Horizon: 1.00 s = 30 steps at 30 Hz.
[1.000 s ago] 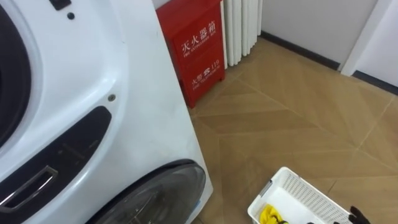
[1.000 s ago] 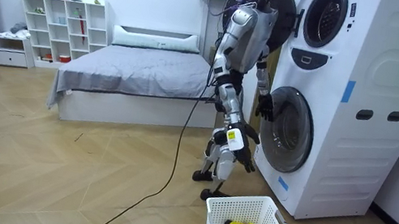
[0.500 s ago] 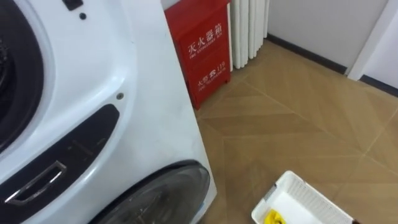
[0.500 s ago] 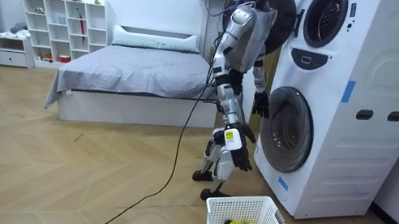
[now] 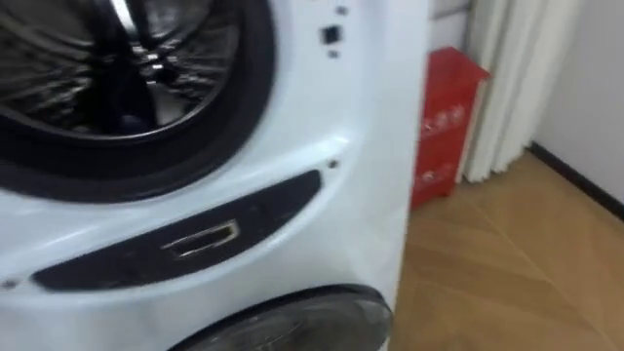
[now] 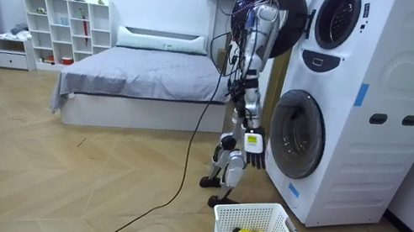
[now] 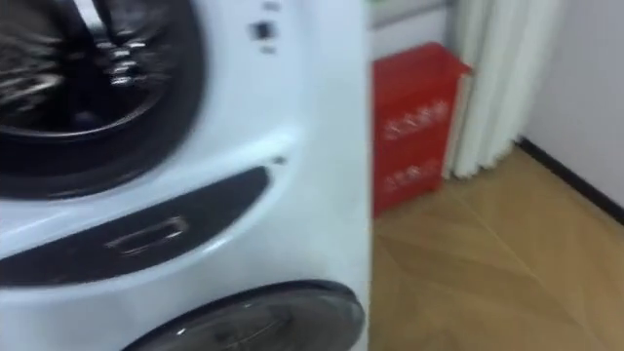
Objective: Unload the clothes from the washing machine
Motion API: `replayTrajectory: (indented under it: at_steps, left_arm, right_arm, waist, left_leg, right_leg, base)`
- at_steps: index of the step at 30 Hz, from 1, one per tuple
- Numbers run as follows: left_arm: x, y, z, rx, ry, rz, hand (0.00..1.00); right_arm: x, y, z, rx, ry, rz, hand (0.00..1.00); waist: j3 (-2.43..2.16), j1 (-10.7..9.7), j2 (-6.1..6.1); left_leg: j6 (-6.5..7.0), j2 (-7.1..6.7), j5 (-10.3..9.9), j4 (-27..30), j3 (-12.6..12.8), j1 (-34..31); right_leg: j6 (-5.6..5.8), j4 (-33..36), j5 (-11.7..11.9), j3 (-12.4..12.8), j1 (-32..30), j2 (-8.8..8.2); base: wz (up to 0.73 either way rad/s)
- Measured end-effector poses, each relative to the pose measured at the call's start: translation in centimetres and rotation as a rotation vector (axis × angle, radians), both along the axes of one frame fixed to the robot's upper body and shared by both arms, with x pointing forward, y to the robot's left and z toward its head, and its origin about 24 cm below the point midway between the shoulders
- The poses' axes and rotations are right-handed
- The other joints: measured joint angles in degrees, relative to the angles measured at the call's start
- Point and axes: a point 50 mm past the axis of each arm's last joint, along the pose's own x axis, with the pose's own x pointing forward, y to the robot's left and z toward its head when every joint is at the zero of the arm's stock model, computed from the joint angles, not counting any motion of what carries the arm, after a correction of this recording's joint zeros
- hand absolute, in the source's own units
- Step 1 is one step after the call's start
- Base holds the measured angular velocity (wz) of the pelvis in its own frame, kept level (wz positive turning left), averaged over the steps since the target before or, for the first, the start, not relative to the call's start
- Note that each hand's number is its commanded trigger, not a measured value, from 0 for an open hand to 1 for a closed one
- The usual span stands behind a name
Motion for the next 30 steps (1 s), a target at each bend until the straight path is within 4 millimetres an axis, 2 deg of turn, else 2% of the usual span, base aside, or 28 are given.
replayTrajectory:
  at_steps: [3,5,6,10,11,18,30]
  left_arm:
    - [-0.4,0.5,0.0,0.004,0.001,0.074,0.0]
    - [-0.9,0.8,0.0,0.008,0.006,0.118,0.0]
    - [-0.9,1.0,0.0,0.009,0.002,0.136,0.0]
    - [-0.7,1.2,0.1,0.009,-0.017,0.179,0.0]
    - [-0.8,1.2,0.1,0.01,-0.016,0.185,0.0]
    - [-1.2,1.7,0.2,0.029,-0.013,0.225,0.0]
    - [-1.4,1.8,0.2,0.04,-0.007,0.236,0.0]
  right_arm:
    - [-0.7,0.6,-0.3,0.023,0.032,0.0,0.0]
    - [-1.1,0.9,-0.5,0.035,0.053,-0.004,0.0]
    - [-1.2,1.0,-0.6,0.043,0.061,-0.002,0.0]
    - [-1.3,1.2,-0.7,0.066,0.075,0.011,0.0]
    - [-1.4,1.2,-0.7,0.069,0.077,0.013,0.0]
    - [-1.1,1.6,-0.8,0.056,0.093,0.08,0.0]
    - [-1.1,1.8,-0.8,0.005,0.113,0.123,0.0]
  waist:
    - [0.26,1.6,-1.5]
    - [0.25,1.7,-2.36]
    - [0.18,2.5,-2.44]
    - [0.7,4.5,-3.41]
    - [0.63,4.6,-3.54]
    - [0.42,6.3,-4.26]
    - [0.62,6.3,-4.37]
  left_leg:
    - [-0.01,-0.09,0.0,-0.5,-2.5,0.6]
    - [-0.05,-0.24,0.0,-0.9,-4.2,0.8]
    - [-0.06,-0.27,0.0,-0.9,-4.9,0.8]
    - [-0.06,-0.28,0.0,-1.2,-7.1,1.8]
    - [-0.06,-0.31,0.0,-1.2,-7.4,1.9]
    - [-0.06,-0.54,0.0,-1.4,-8.0,3.0]
    - [-0.06,-0.73,0.0,-1.1,-7.8,3.9]
  right_leg:
    - [0.05,-2.0,0.0,-2.5,2.6,-0.17]
    - [0.07,-3.5,0.0,-4.1,4.1,-0.27]
    - [0.09,-3.7,0.0,-4.7,4.4,-0.33]
    - [0.11,-4.0,0.0,-6.4,5.9,-0.35]
    - [0.11,-4.3,0.0,-6.8,6.4,-0.38]
    - [0.12,-5.3,0.0,-6.8,8.2,-0.48]
    - [0.32,-5.3,-0.1,-5.2,9.2,-0.45]
  base:
    - [0.47]
    - [0.49]
    - [0.33]
    - [0.23]
    - [0.23]
    - [0.05]
    - [-0.02]
